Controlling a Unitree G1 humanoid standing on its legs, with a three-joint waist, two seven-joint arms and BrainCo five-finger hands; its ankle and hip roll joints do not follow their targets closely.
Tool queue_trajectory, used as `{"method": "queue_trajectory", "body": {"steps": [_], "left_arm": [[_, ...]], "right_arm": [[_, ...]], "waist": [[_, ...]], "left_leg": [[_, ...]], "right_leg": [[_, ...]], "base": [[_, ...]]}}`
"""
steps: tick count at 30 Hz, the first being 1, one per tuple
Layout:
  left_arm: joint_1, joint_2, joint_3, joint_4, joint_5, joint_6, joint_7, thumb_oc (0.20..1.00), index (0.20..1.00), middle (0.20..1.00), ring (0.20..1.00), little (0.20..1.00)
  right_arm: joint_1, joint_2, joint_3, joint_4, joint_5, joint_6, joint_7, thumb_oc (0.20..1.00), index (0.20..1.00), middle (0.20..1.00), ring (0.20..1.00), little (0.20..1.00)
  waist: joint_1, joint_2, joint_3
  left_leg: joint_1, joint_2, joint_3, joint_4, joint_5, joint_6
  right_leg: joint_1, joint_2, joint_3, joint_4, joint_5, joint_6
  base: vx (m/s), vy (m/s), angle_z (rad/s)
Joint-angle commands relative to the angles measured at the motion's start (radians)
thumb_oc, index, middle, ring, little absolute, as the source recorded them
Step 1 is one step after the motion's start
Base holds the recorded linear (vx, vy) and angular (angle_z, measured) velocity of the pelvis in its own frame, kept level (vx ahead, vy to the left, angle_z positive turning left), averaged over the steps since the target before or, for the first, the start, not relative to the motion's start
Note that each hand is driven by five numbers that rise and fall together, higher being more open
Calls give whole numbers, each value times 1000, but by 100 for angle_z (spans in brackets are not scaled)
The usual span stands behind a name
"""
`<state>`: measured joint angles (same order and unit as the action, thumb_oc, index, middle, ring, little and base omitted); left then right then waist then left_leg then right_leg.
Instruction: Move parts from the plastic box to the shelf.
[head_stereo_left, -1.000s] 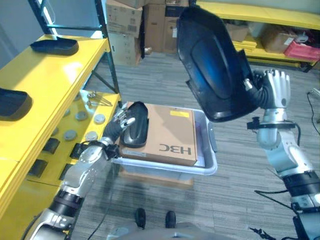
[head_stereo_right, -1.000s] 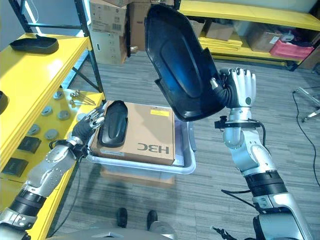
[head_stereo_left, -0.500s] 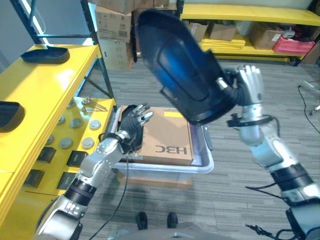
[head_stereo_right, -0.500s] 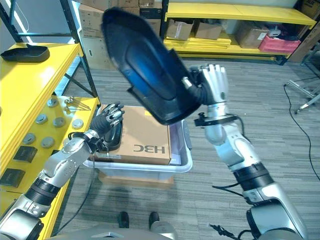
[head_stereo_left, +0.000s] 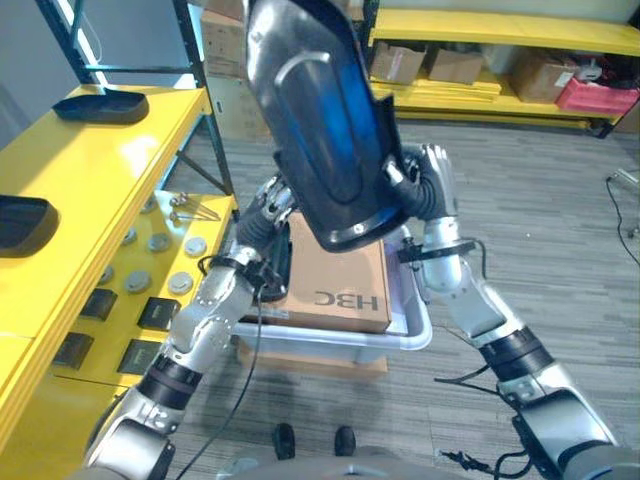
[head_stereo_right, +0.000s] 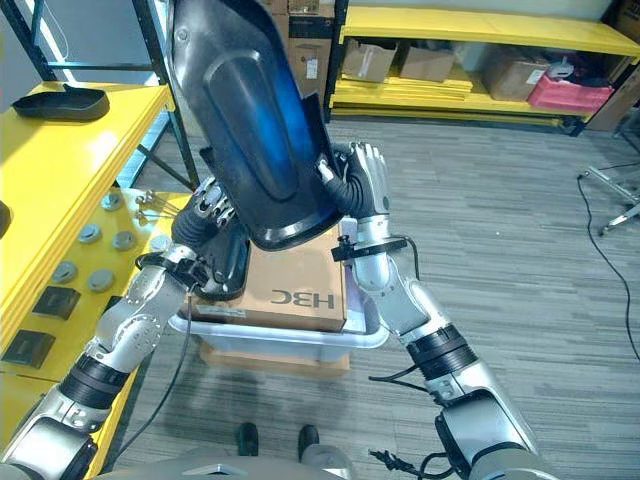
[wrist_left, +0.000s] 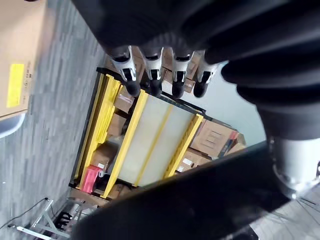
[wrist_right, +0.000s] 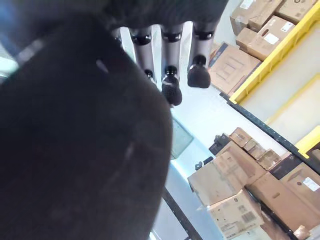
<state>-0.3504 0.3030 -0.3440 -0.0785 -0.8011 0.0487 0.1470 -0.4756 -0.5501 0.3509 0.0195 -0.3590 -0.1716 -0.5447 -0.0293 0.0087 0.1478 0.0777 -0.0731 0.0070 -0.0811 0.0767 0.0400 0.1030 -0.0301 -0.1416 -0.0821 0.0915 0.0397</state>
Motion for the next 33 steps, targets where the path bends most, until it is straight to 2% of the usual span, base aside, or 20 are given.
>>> {"method": "queue_trajectory", "body": {"steps": [1, 7, 10, 11, 12, 14, 17, 24, 28, 33], "left_arm": [[-147, -52, -46, 25, 58, -24, -4, 200, 200, 200, 200, 200], [-154, -41, -68, 31, 113, -4, -25, 200, 200, 200, 200, 200], [-154, -38, -73, 32, 112, 17, -33, 200, 200, 200, 200, 200], [-153, -37, -74, 33, 112, 15, -19, 934, 934, 934, 934, 934], [-150, -35, -74, 35, 111, 13, -3, 1000, 1000, 1000, 1000, 1000], [-145, -28, -69, 38, 120, 4, 15, 1000, 1000, 1000, 1000, 1000], [-129, 11, -33, 41, 243, -24, 59, 1000, 1000, 1000, 1000, 1000], [-137, 70, 9, 53, 382, -18, 71, 1000, 1000, 1000, 1000, 1000], [-137, 82, 10, 64, 408, -5, 61, 1000, 1000, 1000, 1000, 1000], [-136, 93, 4, 79, 352, -4, 30, 1000, 1000, 1000, 1000, 1000]], "right_arm": [[-47, 40, 125, -91, -48, -116, 23, 200, 200, 200, 200, 200], [-54, 52, 138, -104, -58, -112, 6, 200, 200, 200, 200, 200], [-55, 50, 137, -108, -63, -89, -7, 200, 200, 200, 200, 200], [-54, 49, 137, -105, -72, -75, -28, 200, 200, 200, 200, 200], [-53, 43, 133, -101, -77, -64, -46, 200, 200, 200, 200, 200], [-47, 35, 122, -100, -87, -50, -67, 200, 200, 200, 200, 200], [-30, -24, 52, -104, -108, -10, -125, 200, 200, 200, 200, 200], [-17, -129, -43, -82, -139, -11, -156, 200, 200, 200, 200, 200], [-18, -157, -68, -68, -163, 6, -179, 200, 200, 200, 200, 200], [-34, -220, -113, -22, -173, 43, -237, 200, 200, 200, 200, 200]], "waist": [[25, -34, -57], [26, -32, -61], [26, -30, -61], [26, -30, -61], [25, -29, -61], [24, -28, -63], [20, -29, -61], [15, -37, -62], [11, -38, -63], [6, -42, -65]], "left_leg": [[49, 48, 49, -6, -108, -17], [48, 46, 49, -6, -109, -15], [49, 47, 50, -6, -108, -15], [49, 47, 51, -6, -107, -15], [50, 47, 51, -6, -107, -15], [51, 47, 51, -6, -108, -15], [50, 47, 52, -6, -107, -14], [51, 49, 55, -6, -108, -16], [52, 50, 57, -6, -109, -16], [54, 52, 60, -6, -110, -18]], "right_leg": [[26, -39, -8, -5, -51, 63], [24, -39, -5, -5, -51, 63], [24, -40, -6, -5, -50, 63], [25, -40, -5, -5, -49, 63], [25, -40, -4, -5, -49, 64], [25, -40, -3, -5, -49, 64], [23, -39, 0, -5, -47, 67], [24, -39, -2, -5, -48, 69], [25, -38, 1, -5, -48, 69], [26, -38, 2, -5, -47, 72]], "base": [[0, 0, 0], [0, 0, 0], [0, 0, 0], [0, 0, 0], [0, 0, 0], [0, 0, 0], [0, 0, 0], [0, 0, 0], [0, 0, 0], [18, -3, -6]]}}
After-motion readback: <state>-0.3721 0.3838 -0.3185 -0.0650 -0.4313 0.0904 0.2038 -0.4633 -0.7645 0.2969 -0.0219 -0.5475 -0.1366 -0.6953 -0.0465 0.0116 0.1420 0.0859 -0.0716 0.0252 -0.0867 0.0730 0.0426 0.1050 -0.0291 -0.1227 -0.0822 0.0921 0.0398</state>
